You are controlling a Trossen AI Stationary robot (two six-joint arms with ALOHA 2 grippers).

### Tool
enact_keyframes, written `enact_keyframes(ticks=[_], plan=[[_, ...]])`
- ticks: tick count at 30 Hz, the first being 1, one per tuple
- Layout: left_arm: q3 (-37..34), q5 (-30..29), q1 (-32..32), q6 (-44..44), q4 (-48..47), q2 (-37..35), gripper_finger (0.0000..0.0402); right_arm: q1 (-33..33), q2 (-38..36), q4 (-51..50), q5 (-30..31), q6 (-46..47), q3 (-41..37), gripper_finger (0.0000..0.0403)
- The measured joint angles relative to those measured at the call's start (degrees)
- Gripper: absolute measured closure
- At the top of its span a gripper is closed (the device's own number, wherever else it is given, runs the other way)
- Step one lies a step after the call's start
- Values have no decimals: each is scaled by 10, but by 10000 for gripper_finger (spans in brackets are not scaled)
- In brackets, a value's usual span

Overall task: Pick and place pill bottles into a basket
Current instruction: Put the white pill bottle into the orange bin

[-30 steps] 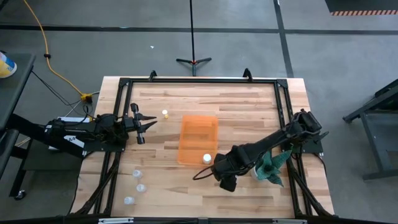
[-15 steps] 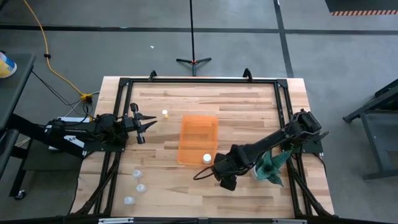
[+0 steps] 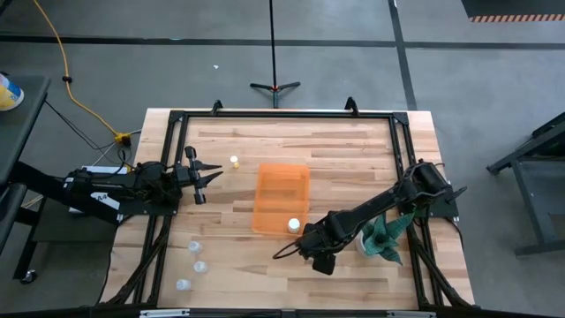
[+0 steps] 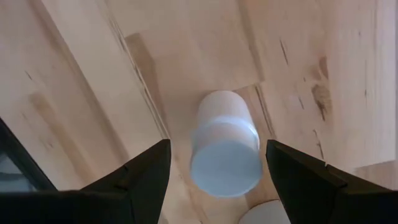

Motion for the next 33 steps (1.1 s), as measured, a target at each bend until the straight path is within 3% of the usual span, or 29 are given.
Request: enact_keyframes(ticks=[11, 24, 33], plan=[[0, 0, 0, 0, 0, 0, 291, 0, 0, -21, 19, -23, 0, 156], [0, 2, 0, 0, 0, 0, 291, -4, 0, -21, 16, -36, 0, 255], [0, 2, 0, 0, 0, 0, 291, -34, 1, -53, -5, -78, 56, 237]])
